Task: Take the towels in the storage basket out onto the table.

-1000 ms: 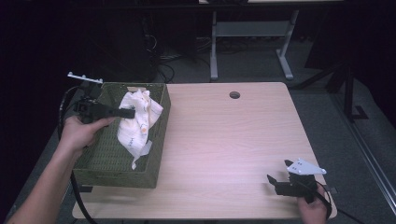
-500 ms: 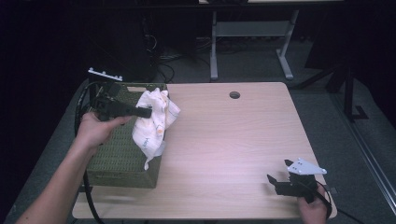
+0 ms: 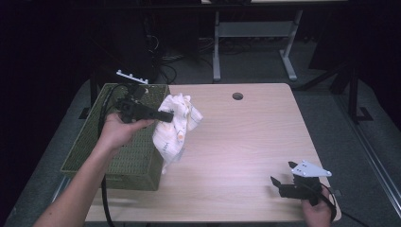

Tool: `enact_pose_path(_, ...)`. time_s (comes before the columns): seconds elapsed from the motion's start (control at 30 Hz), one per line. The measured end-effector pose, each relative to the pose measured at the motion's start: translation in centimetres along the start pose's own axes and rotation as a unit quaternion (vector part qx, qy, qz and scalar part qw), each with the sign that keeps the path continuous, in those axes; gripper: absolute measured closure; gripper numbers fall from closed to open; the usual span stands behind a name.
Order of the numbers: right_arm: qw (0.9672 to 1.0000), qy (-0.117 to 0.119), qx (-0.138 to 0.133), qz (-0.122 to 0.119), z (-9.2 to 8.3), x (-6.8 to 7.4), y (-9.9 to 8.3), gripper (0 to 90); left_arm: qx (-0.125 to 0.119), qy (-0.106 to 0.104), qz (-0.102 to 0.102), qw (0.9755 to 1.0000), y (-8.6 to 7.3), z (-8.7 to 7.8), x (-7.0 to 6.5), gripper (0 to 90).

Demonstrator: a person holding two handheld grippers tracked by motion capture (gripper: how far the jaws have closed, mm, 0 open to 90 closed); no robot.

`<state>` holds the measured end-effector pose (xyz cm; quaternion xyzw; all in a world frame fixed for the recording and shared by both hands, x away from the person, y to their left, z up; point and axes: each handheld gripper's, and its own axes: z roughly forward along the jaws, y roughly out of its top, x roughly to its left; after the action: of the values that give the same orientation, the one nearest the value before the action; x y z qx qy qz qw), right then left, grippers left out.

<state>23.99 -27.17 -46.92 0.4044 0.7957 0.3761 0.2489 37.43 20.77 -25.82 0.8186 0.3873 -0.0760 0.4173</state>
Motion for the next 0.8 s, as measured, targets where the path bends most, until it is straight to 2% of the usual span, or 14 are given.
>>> enact_pose_path(0.23,1.0000,0.001,-0.001,0.000,0.0,0.0,0.0,13.7,0.011,-0.013,0.002,0.9999,0.4,2.3,-0.4,74.8)
enact_pose_path(0.6,1.0000,0.001,-0.003,0.001,-0.1,0.0,0.0,13.7,0.032,-0.013,0.023,0.9991,1.1,5.6,-1.4,74.2)
enact_pose_path(0.8,1.0000,0.002,-0.003,0.000,0.0,0.0,0.0,13.7,0.037,-0.020,0.023,0.9989,1.3,7.3,-1.7,74.2)
